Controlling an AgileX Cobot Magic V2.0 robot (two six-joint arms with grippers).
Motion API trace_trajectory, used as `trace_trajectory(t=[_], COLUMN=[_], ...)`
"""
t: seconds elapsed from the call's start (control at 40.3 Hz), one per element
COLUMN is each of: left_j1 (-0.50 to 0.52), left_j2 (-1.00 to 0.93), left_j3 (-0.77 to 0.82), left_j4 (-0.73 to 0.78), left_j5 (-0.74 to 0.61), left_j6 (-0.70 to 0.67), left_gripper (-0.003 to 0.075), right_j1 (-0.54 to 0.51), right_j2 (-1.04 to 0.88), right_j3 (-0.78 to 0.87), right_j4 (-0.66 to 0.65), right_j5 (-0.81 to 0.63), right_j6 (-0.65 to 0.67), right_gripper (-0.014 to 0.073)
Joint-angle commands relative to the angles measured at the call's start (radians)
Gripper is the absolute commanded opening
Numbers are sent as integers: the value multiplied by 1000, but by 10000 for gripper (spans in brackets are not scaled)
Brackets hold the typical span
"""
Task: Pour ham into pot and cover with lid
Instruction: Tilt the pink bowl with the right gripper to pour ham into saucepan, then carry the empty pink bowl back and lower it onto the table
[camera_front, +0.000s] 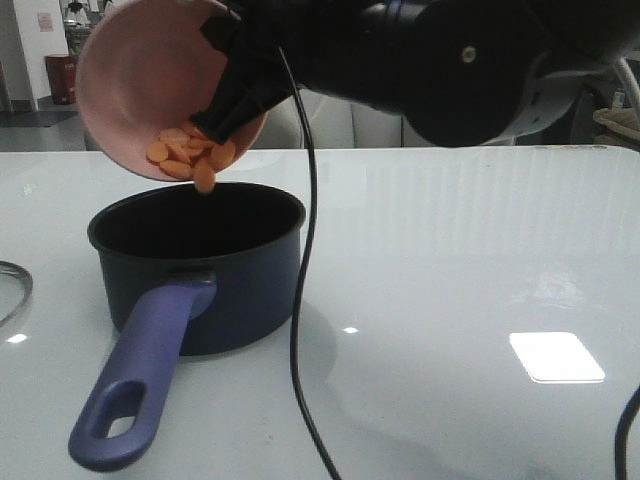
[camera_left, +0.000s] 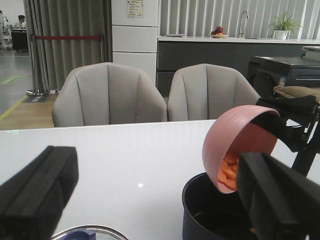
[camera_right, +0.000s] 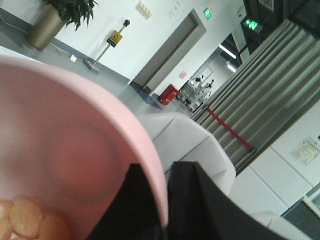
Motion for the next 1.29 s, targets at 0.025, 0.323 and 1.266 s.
trace_trajectory(t=[0.025,0.323,1.266], left_j1=[-9,-9,-9], left_j2=[8,8,8], left_j3=[-29,-29,-29], left_j4=[-11,-11,-11], left_j5=[-79,-79,-79], left_j6=[-2,-2,-2], left_gripper=[679,679,679], right_j1=[12,18,-22], right_j2=[-42,-42,-225], right_j3=[-27,-27,-68], right_j4=[1,1,478], right_j5=[-212,-329,604], right_j6=[-26,-26,94], right_gripper=[138,138,138])
